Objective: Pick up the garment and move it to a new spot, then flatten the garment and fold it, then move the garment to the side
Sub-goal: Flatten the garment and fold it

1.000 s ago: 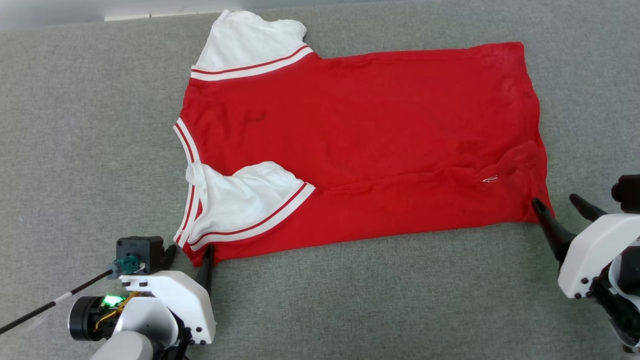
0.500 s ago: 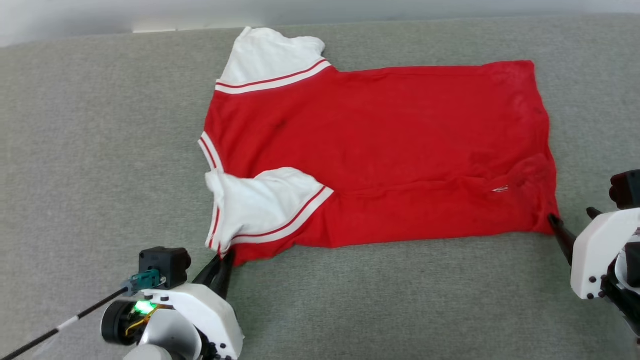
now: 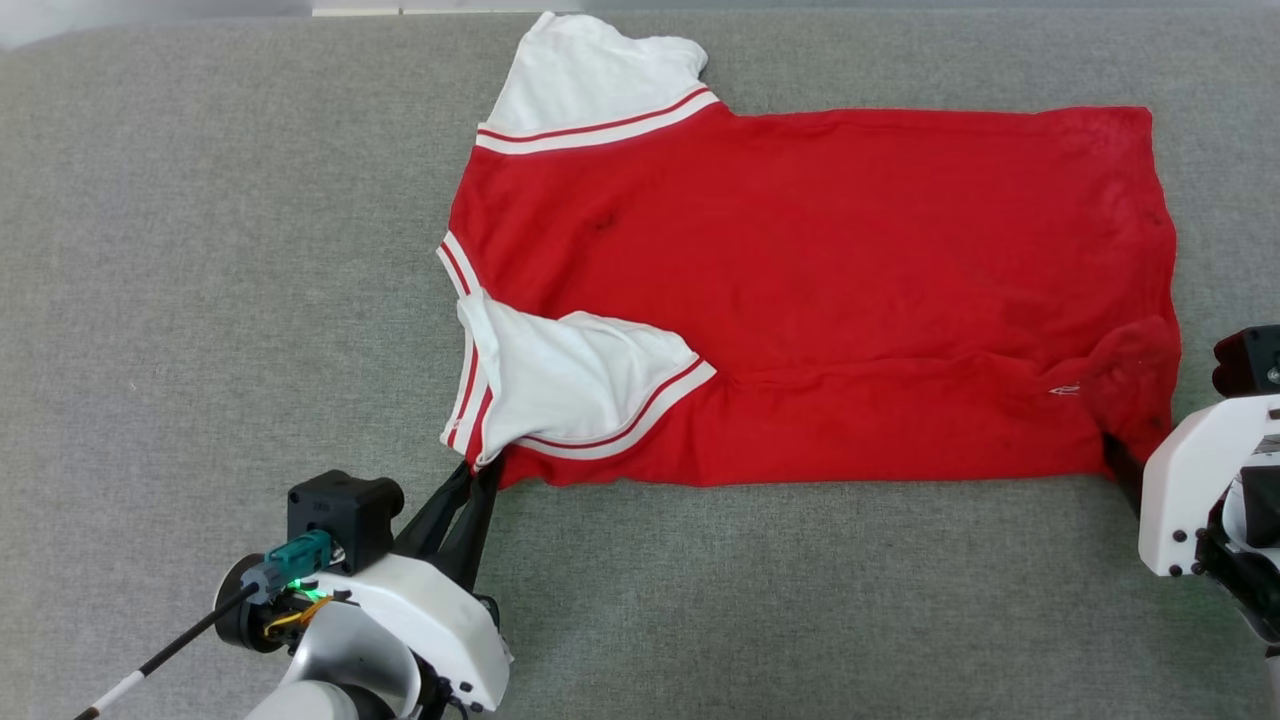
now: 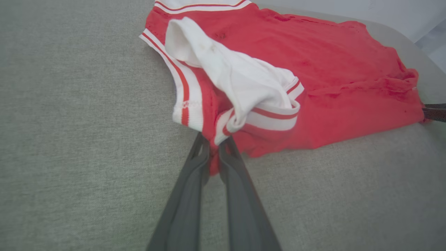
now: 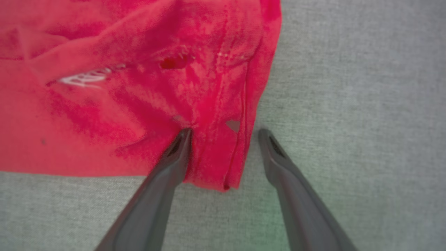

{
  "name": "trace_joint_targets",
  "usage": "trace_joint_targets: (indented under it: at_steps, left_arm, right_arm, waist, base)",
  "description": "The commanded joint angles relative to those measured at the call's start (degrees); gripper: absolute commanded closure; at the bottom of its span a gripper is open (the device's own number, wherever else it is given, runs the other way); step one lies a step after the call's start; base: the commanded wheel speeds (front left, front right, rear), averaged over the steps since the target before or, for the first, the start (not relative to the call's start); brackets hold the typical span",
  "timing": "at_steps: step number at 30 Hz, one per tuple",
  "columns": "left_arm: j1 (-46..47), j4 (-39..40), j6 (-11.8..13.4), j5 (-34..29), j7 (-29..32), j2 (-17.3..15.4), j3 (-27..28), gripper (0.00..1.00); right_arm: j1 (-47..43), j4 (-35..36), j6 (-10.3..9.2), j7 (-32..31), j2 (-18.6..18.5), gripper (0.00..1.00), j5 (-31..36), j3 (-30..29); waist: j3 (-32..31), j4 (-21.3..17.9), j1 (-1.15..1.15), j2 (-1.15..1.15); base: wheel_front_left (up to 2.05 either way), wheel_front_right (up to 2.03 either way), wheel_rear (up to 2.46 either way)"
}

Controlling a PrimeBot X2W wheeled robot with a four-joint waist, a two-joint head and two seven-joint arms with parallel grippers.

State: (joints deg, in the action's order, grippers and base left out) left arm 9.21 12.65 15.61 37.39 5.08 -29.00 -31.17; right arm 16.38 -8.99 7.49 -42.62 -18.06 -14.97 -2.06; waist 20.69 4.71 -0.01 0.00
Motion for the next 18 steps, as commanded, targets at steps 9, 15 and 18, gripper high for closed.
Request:
trace_joint_targets:
  at_steps: [9, 15, 18]
  left_arm:
    - [-0.97, -3.87, -0.26, 0.14, 1.16, -2.50, 0.08, 1.00]
    - [-3.57, -5.32, -0.06, 1.27, 1.66, -4.38, 0.68, 1.00]
    - [-6.18, -5.23, 0.16, 2.00, 1.89, -5.53, 0.94, 1.00]
  right_arm:
    - [-1.88, -5.19, -0.01, 1.13, 0.37, 1.00, -1.14, 1.86]
    - [-2.55, -1.17, -0.04, 2.13, -1.32, 1.00, -1.77, 0.66]
    - [-4.89, 1.38, -0.04, 1.11, -1.74, 1.00, -2.34, 0.17]
  waist:
    - [-1.57, -1.38, 0.01, 0.00]
    - [-5.67, -3.13, 0.01, 0.00]
    - [-7.86, -3.92, 0.01, 0.00]
  base:
    - [0.00, 0.00, 0.00]
    - [0.00, 0.00, 0.00]
    - [0.00, 0.00, 0.00]
